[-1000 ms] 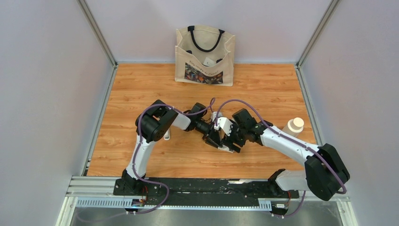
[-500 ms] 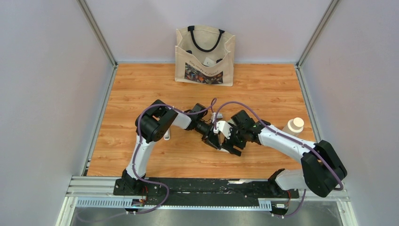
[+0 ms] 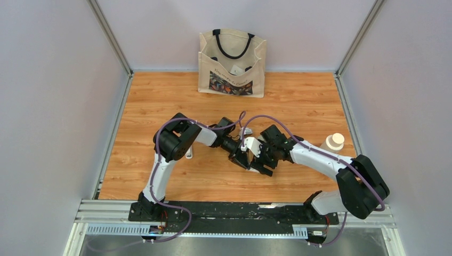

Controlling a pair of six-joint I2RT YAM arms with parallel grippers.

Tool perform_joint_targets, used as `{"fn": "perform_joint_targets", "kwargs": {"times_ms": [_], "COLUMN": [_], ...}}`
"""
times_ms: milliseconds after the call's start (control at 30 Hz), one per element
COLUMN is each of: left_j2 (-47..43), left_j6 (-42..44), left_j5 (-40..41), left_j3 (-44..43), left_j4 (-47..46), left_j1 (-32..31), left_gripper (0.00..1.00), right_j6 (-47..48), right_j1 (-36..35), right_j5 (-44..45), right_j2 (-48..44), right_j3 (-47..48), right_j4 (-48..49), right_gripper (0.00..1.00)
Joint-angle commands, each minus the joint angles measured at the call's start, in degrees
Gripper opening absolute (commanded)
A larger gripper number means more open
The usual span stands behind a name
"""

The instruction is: Load the staples into the stapler

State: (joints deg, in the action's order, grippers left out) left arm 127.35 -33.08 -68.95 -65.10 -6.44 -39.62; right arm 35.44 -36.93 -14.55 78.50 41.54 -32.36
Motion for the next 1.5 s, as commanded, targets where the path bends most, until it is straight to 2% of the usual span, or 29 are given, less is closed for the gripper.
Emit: {"fn": "perform_joint_targets", "kwargs": {"times_ms": [0, 433, 633, 833, 1100, 1467], "left_j2": [0.18, -0.43, -0.70, -1.05, -1.66, -3.51], "left_j6": [0.83, 1.09, 1.61, 2.76, 5.92, 8.56], "left_j5": [3.65, 3.56, 3.12, 3.03, 3.03, 3.56], "left_j3": [0.41, 0.15, -0.11, -0.38, -1.69, -1.78], "left_j4": [3.62, 4.15, 4.94, 6.17, 11.62, 14.96], "left_j1": [0.24, 0.24, 0.24, 0.33, 1.91, 5.95], "left_gripper": [0.23, 0.23, 0.23, 0.23, 0.23, 0.23], "right_j6": [-0.29, 0.51, 0.68, 0.94, 1.65, 2.26], "right_j1": [-0.16, -2.18, -2.27, -2.27, -2.10, 1.68], "right_j5": [0.75, 0.39, 1.01, 1.45, 2.76, 2.33], "right_j2": [0.25, 1.39, 2.10, 1.66, 0.69, -2.30], "right_j3": [-0.06, -0.14, -0.23, -0.67, -1.55, -2.34], "right_j4": [3.00, 2.12, 2.30, 2.83, 2.48, 2.74], "right_gripper": [0.75, 0.71, 0.65, 0.53, 0.52, 0.52]}}
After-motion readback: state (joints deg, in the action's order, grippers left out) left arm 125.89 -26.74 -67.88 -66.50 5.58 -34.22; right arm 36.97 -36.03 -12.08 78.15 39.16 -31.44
